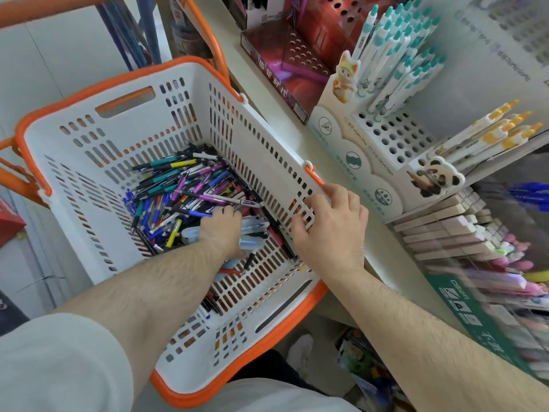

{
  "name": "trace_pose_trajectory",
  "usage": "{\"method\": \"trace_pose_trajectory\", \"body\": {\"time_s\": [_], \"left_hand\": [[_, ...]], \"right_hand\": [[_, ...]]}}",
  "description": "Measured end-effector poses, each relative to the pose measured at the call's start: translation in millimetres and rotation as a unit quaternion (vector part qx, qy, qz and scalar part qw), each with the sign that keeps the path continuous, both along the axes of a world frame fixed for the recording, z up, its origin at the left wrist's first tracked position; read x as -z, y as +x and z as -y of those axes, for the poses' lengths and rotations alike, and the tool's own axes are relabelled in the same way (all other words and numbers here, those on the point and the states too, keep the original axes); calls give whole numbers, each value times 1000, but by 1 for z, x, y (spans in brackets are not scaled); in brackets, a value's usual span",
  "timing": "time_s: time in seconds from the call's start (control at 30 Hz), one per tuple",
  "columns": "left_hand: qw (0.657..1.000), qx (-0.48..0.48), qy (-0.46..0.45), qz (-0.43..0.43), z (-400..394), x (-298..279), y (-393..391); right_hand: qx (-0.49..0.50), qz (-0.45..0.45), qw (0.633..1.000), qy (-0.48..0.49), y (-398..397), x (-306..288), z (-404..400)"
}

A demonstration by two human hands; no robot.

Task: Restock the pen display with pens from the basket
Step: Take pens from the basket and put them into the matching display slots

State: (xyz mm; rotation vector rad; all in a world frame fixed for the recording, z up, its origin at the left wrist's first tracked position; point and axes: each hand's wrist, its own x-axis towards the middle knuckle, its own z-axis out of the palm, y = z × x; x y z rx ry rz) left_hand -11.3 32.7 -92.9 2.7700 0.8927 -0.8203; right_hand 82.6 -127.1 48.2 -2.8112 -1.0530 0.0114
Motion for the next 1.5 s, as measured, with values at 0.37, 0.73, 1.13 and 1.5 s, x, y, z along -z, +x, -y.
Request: {"method": "trace_pose_trajectory", "body": {"time_s": [0.37, 0.73, 1.13, 1.5], "left_hand": [[995, -43, -62, 68, 6, -25, -2], [789, -406, -261, 380, -30, -96, -5], [425, -629, -404, 510, -28, -136, -18], [390, -607, -440, 534, -14, -154, -19]], "right_hand": [[-4, -4, 1000, 17, -1, -1, -1], [-14, -33, 999, 16, -2, -10, 0], [218, -562, 774, 192, -19, -58, -14], [160, -806, 557, 115, -3, -47, -19]]}}
